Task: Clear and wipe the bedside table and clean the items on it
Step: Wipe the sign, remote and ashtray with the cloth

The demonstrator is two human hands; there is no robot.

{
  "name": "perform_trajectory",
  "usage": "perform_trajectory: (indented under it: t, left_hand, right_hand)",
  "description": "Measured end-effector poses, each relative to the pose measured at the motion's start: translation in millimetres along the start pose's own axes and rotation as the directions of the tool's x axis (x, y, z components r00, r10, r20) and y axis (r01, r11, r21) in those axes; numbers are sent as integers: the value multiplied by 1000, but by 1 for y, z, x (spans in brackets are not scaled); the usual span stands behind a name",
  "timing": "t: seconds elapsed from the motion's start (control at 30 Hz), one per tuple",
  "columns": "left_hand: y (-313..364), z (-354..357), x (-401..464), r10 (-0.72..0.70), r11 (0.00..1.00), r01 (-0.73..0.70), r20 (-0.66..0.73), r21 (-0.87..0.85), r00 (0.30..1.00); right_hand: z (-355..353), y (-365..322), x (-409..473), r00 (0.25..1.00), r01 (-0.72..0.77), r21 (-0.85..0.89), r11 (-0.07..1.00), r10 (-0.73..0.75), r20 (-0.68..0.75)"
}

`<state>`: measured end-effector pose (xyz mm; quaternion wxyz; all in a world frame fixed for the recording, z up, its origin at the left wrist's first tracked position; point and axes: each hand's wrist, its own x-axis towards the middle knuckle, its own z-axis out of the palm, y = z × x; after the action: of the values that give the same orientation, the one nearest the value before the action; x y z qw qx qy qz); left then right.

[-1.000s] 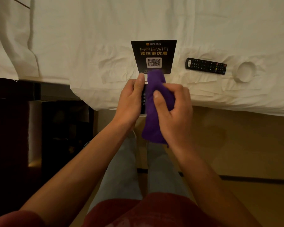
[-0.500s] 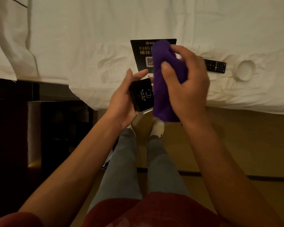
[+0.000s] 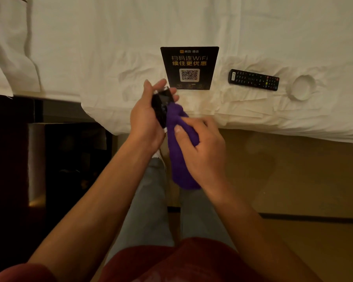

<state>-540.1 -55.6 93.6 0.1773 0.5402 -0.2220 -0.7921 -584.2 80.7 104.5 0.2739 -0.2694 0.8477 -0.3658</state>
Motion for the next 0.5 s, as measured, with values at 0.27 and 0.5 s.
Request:
perform_trajectory:
  t: [0.27,0.5]
  left_hand:
    - [18,-22,9,-3,931,-95,267,354,964]
    - [-3,-9,8,82,619,-224,222,753,972]
  right_hand:
    - [-37,18,26,967,-215,168,962,233,-97]
    - [-28,-11,66,999,8,2,1000,-8,48]
